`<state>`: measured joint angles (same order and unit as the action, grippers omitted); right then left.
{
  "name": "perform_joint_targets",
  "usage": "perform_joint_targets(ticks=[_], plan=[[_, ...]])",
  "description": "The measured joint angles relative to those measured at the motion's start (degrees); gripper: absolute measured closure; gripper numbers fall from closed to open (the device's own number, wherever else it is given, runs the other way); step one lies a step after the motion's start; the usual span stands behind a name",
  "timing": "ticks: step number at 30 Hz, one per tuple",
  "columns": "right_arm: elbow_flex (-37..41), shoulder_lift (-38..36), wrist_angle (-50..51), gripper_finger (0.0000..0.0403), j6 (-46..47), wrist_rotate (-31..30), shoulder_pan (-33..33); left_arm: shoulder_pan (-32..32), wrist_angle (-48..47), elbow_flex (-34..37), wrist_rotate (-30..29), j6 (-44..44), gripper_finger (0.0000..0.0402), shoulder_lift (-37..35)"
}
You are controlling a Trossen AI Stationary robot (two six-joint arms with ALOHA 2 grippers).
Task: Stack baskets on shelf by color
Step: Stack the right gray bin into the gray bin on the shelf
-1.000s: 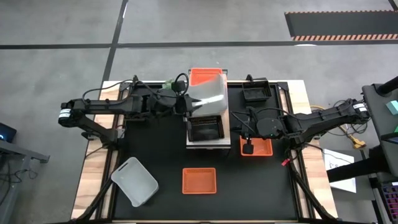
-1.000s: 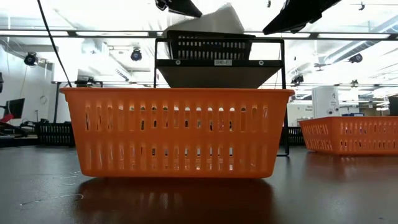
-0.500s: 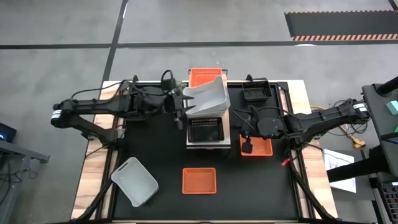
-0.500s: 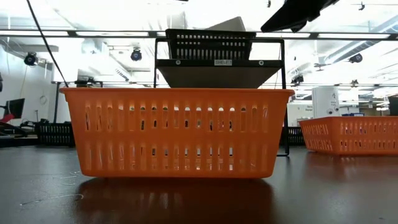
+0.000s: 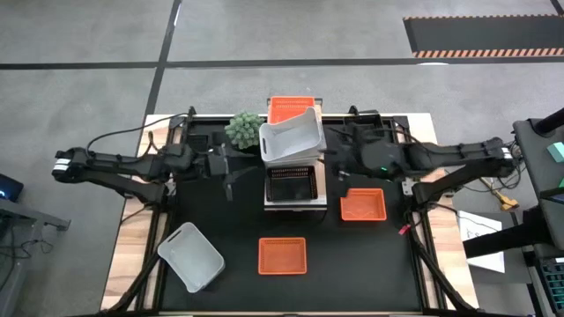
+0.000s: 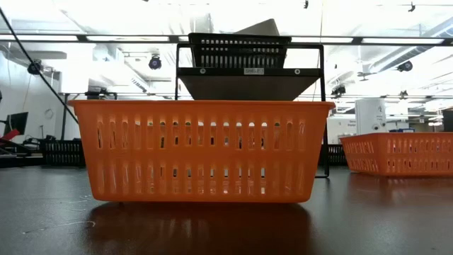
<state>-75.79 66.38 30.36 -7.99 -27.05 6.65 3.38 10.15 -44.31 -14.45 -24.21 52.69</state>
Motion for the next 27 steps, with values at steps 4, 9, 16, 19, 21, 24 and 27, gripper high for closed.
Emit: perform_joint_targets(ticks=[4,9,16,19,21,24,27], plan=[[-12.39,9.48,10.11,0.0253,-5.56,0.37,-3.42,0.02,6.73,4.69,-0.03,-2.02,0.0283,-2.28],[-26.59,19.90,21.52,0.0222,-9.92,0.47,-6.75,0.02,9.30,6.79,-0.13,-2.64,0.0283,-4.67],[-43.29,31.65,37.43,0.0216,-9.01,5.77,-9.53,0.00,6.68,8.17,-1.70,-3.26,0.0283,-6.01],[-48.38,35.17,42.08,0.0216,-7.62,7.83,-10.29,-0.02,3.69,8.17,-5.05,-3.45,0.0283,-5.24],[-51.01,36.88,44.50,0.0216,-6.95,7.86,-10.71,-0.34,1.29,8.17,-8.02,-4.46,0.0283,-4.44],[-54.16,38.84,47.50,0.0216,-6.17,8.12,-11.37,-1.82,-2.80,8.10,-10.20,-4.96,0.0283,-3.03],[-56.04,40.23,48.94,0.0223,-5.92,9.70,-12.06,-3.84,-4.44,8.02,-10.21,-4.98,0.0283,-1.50]])
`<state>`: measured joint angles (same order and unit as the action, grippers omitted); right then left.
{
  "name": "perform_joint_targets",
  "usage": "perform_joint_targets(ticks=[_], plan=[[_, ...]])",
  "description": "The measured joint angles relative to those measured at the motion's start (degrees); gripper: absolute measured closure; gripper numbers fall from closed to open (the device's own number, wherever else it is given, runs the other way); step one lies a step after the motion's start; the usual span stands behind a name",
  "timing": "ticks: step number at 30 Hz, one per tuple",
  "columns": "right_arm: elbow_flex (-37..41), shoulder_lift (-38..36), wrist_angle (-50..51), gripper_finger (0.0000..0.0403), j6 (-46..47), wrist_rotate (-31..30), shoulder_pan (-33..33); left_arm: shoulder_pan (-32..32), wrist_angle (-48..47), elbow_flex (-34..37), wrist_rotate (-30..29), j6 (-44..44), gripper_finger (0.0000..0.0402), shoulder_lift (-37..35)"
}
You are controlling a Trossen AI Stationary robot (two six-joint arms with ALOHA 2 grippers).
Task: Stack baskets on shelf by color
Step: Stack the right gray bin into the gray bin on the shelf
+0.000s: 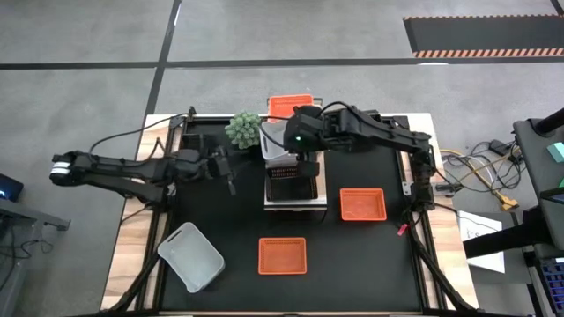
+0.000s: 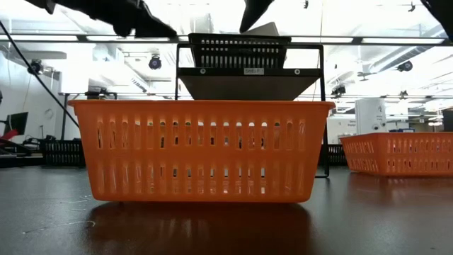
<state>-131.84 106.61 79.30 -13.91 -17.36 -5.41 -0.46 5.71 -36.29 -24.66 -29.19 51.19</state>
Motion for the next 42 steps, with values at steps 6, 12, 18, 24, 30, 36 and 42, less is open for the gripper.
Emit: perform_joint_targets(ticks=[6,12,18,24,30,36,42], plan=[[-0.06,0.33,0.26,0.0243,0.28,4.09,-0.56,-4.59,-0.60,-0.13,1.10,-0.04,0.0283,3.67],[-0.80,0.04,-0.02,0.0245,2.27,4.10,-0.63,-8.38,-0.20,-0.70,3.28,-0.04,0.0283,7.93],[0.82,0.06,-0.12,0.0239,2.27,4.09,-0.65,-9.62,-0.10,-2.10,3.56,-0.04,0.0283,11.50],[2.49,0.06,-0.34,0.0265,2.17,4.87,-0.63,-9.71,2.93,-2.01,3.62,-1.25,0.0283,13.06],[3.24,0.06,-0.75,0.0331,1.90,8.83,-0.54,-9.76,4.03,-2.03,3.65,-1.49,0.0283,13.56],[3.17,0.06,-0.72,0.0390,1.86,11.78,-0.24,-11.47,4.16,-1.94,3.78,-1.89,0.0283,13.71],[2.93,0.06,-1.48,0.0393,0.85,11.59,0.18,-14.07,6.43,-1.86,6.95,-3.17,0.0283,13.93]])
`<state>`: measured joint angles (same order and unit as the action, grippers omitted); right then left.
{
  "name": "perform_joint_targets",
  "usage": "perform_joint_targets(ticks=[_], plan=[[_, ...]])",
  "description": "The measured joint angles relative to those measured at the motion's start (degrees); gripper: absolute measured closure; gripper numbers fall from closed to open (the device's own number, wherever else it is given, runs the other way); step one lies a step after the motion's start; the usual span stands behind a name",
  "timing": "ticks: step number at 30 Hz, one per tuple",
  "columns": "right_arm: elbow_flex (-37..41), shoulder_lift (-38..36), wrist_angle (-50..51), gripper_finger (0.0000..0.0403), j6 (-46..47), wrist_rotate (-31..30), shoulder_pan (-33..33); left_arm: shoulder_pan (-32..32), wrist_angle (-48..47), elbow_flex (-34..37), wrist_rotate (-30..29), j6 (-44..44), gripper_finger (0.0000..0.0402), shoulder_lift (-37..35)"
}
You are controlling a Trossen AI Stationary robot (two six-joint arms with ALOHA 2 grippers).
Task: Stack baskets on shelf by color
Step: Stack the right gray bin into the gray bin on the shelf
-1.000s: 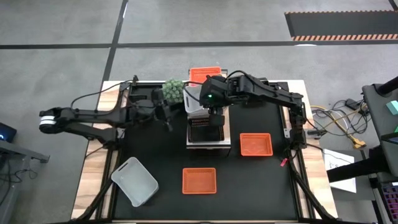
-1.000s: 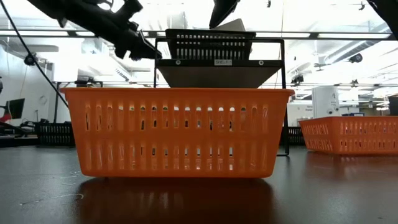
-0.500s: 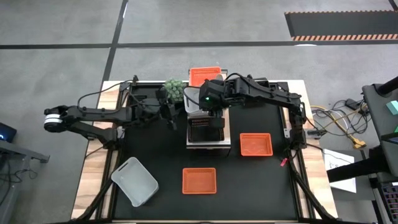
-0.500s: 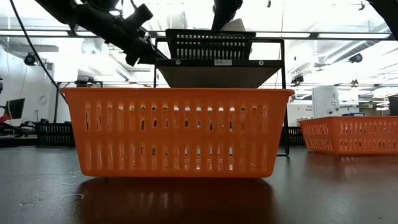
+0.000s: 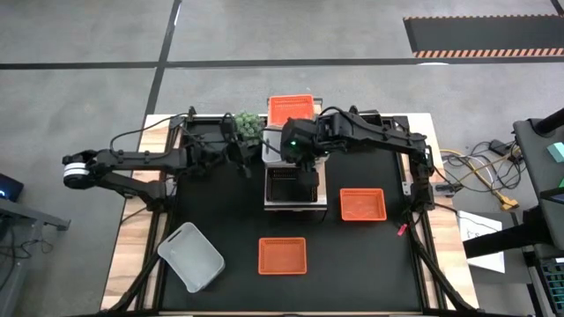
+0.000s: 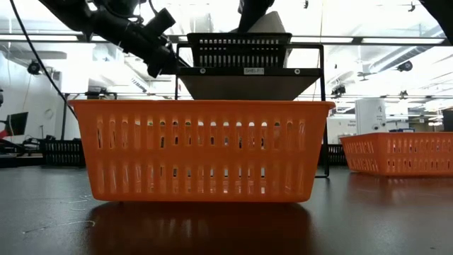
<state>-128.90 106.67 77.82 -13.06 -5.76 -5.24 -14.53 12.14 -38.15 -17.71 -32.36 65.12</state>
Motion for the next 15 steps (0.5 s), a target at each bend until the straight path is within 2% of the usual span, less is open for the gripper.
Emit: perform_joint_targets(ticks=[5,11,15], plan=[[-0.04,-0.30,-1.24,0.0394,-1.06,-0.25,-0.04,-2.04,0.73,0.04,3.88,0.02,0.0283,1.43],[-0.06,-1.56,-1.44,0.0394,-1.04,-0.43,-0.04,-3.39,3.29,0.07,4.80,-0.06,0.0283,5.16],[-0.06,-3.37,-2.44,0.0394,-1.02,-2.59,-0.04,-3.77,3.54,-0.41,4.81,-1.04,0.0283,6.72]])
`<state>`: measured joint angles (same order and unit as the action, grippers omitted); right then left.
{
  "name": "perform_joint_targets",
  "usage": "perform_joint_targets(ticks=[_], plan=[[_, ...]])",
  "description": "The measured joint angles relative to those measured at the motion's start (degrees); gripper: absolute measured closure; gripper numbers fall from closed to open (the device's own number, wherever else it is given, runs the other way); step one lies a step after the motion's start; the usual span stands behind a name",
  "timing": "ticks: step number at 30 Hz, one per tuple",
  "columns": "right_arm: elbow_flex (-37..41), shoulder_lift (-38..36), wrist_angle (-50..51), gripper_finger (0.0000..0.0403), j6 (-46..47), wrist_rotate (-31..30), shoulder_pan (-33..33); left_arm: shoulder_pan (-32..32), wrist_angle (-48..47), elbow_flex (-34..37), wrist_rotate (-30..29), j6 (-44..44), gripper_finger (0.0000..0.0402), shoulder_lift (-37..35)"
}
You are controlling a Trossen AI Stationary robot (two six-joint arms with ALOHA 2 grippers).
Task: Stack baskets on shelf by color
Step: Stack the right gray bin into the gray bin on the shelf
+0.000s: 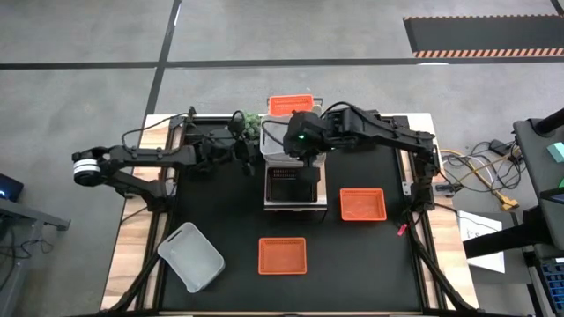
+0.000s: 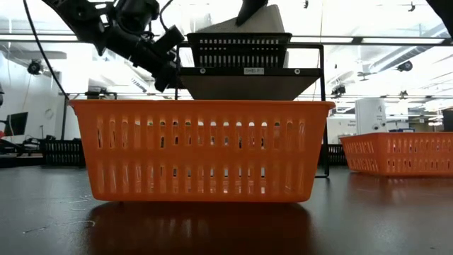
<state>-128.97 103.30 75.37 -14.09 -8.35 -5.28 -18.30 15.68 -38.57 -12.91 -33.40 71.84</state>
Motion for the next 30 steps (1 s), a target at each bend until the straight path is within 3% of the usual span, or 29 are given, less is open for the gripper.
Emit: perform_joint_targets(ticks=[6,16,23,30], plan=[[-0.07,-2.37,-2.83,0.0394,-0.42,-0.57,-0.26,-0.46,0.31,-0.20,-0.02,-0.01,0.0283,-0.52],[3.85,-4.28,-9.01,0.0394,-1.44,5.15,0.15,-0.50,-0.02,-0.01,-0.07,0.00,0.0283,-1.13],[14.02,-8.47,-19.54,0.0395,-2.41,5.86,1.16,-0.50,-0.71,0.50,-0.48,0.01,0.0283,-2.55],[28.88,-18.13,-33.36,0.0395,-1.69,5.66,1.22,-0.46,-1.72,1.11,-0.52,0.12,0.0283,-4.40]])
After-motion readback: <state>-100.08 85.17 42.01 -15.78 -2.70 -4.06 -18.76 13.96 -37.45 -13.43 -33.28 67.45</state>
